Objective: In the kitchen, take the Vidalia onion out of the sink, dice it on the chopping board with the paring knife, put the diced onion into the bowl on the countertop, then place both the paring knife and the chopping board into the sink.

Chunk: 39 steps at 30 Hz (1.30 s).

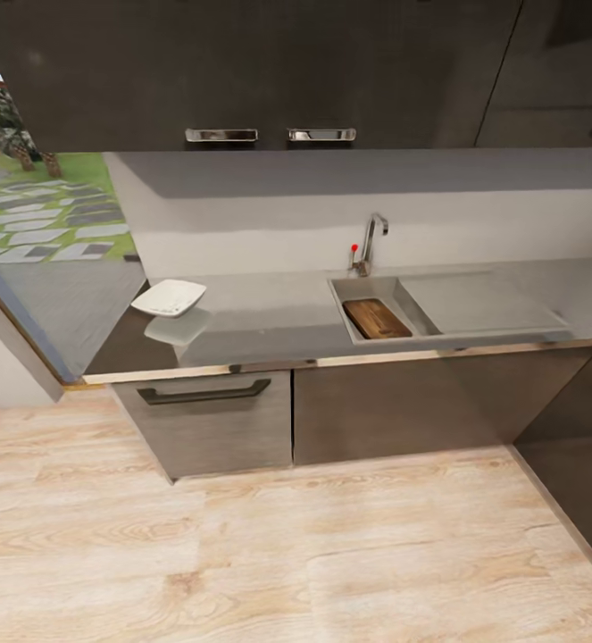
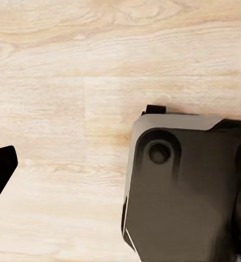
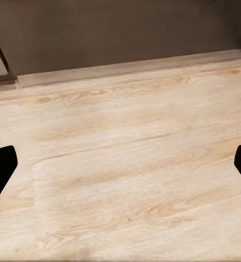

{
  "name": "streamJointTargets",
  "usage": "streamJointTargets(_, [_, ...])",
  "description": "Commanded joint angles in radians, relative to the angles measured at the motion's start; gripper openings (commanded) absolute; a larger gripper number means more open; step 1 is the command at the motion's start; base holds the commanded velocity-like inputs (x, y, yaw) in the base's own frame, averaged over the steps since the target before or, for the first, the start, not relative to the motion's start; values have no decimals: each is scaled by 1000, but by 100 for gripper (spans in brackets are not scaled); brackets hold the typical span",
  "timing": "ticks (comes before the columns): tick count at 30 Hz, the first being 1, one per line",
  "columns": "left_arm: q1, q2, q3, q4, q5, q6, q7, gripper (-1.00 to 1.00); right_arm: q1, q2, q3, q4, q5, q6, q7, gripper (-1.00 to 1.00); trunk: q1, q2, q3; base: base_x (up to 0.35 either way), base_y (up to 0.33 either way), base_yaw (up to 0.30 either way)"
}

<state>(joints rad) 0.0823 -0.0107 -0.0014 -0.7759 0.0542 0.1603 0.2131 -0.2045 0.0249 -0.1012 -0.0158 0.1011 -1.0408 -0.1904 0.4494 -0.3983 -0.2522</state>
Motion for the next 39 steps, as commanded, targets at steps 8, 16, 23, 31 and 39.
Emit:
streamJointTargets(8, [-94,-13,-3,15,-8,55,4,100,20,4,-9,-2,11,-6,-10,100,1,-2,11,0,0,0])
streamJointTargets(16, [-99,3,-5,332,-5,-338,2,100,20,1,-13,-6,9,-6,-10,100,1,-2,24,0,0,0])
streamJointTargets(23, [-99,17,-5,483,0,-503,-6,100,21,1,-11,-6,9,-6,-8,100,1,-2,35,0,0,0])
streamJointTargets(31, [-99,21,-4,514,1,-535,-7,100,21,1,-11,-6,9,-6,-7,100,1,-2,47,0,0,0])
streamJointTargets(39, [-99,20,-5,521,2,-564,-8,100,20,0,-11,-6,9,-6,-9,100,1,-2,60,0,0,0])
